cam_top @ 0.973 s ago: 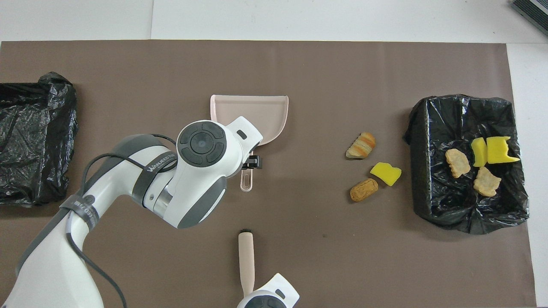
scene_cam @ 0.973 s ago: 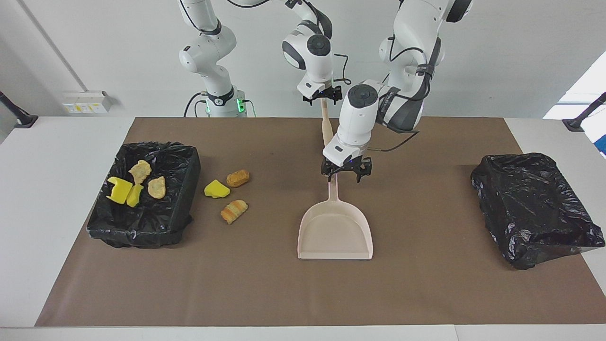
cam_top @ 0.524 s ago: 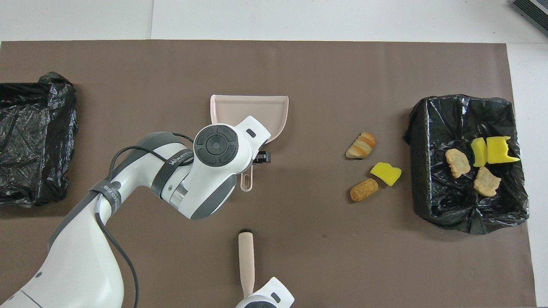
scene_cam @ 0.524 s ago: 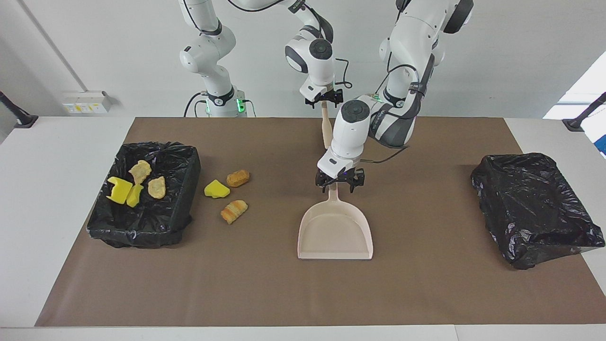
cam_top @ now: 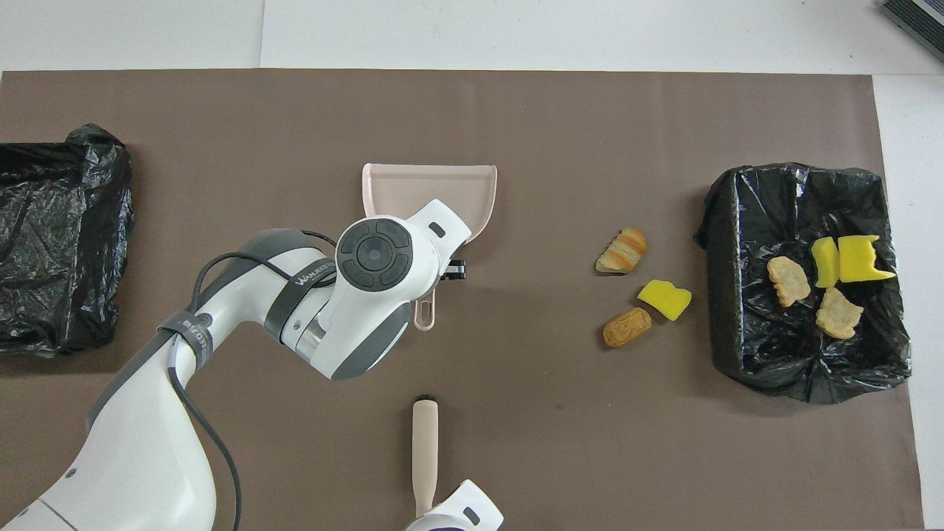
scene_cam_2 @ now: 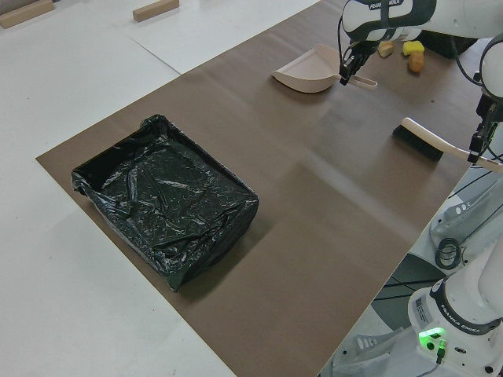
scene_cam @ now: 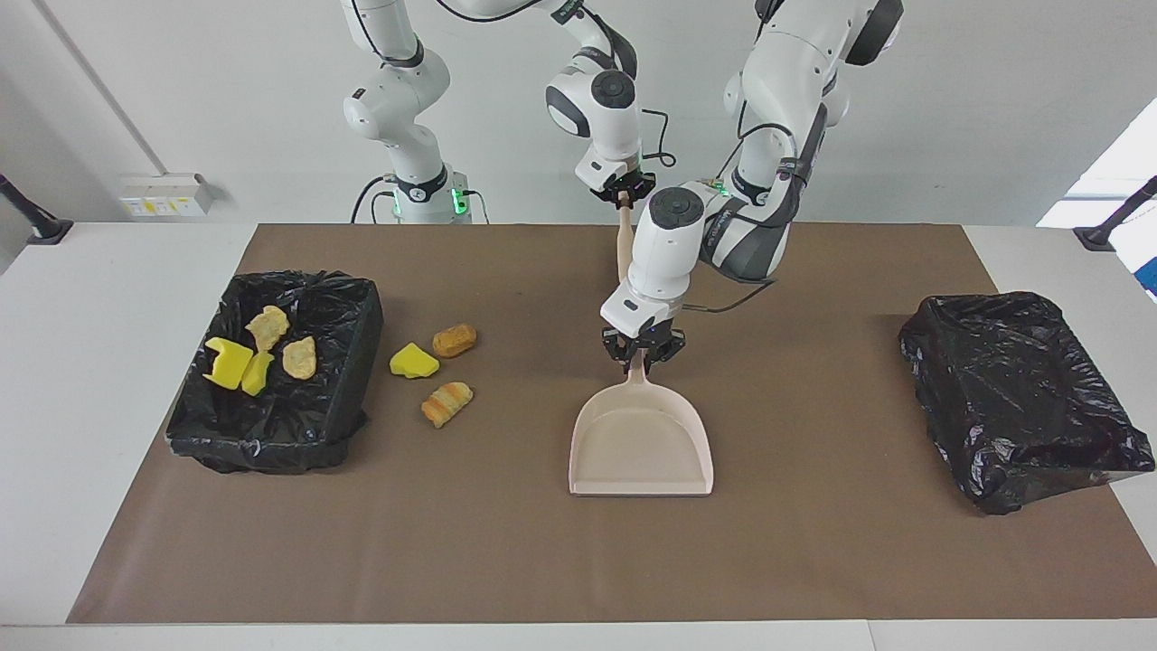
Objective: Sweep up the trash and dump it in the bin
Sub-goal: 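Move the dustpan beside the scraps while the right gripper grasps the brush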
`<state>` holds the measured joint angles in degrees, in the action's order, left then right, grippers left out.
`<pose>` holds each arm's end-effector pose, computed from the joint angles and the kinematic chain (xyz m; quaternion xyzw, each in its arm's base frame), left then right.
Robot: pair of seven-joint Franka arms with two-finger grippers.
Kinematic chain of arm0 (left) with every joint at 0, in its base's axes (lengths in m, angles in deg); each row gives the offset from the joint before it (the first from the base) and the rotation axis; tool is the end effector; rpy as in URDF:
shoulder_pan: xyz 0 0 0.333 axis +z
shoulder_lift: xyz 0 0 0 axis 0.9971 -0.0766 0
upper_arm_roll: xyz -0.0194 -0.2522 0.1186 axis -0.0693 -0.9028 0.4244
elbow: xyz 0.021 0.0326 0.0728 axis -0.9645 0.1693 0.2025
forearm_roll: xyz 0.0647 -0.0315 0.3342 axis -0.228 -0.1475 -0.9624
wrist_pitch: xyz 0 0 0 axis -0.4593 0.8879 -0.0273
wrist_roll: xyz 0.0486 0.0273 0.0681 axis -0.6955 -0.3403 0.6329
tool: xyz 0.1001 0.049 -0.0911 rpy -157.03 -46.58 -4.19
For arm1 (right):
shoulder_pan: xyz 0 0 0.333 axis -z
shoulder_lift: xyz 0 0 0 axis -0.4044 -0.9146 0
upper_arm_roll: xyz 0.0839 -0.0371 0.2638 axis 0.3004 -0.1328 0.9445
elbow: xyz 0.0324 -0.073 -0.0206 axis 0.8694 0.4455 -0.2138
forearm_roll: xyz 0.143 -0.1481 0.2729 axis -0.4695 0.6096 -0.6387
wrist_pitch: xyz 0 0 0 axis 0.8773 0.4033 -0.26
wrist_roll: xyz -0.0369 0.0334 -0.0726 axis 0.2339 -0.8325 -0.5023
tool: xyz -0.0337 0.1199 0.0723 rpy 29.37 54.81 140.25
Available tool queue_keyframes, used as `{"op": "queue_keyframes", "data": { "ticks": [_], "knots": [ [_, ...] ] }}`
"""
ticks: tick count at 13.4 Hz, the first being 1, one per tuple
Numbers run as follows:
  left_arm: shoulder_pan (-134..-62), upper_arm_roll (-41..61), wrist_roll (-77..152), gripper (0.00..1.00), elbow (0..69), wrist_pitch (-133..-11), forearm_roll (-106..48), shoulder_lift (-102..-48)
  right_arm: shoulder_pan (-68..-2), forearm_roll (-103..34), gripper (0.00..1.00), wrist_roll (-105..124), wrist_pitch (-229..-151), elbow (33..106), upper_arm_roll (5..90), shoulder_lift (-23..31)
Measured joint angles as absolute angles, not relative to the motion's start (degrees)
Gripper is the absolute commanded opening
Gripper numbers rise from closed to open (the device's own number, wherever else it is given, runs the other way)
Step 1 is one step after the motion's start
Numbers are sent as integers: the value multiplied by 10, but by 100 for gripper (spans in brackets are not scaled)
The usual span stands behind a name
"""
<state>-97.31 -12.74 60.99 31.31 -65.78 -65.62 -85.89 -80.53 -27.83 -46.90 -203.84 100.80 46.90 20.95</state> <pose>0.4841 -0.3419 0.3124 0.9974 -0.0339 0.0517 0.0376 0.1893 0.4162 0.3023 -0.9878 0.0168 0.1380 0.0703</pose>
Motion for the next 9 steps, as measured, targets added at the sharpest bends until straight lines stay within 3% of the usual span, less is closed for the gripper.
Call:
{"op": "queue_keyframes", "data": {
  "ticks": [5, 9],
  "knots": [
    [-960, -120, 408, 0, 291, -538, -664, -827, -805, -266, 0, -473, -2022, 1005, 467, 211],
    [-928, -111, 177, 0, 291, -470, -665, -792, -777, -206, 0, -497, -1899, 981, 460, 265]
  ]
}}
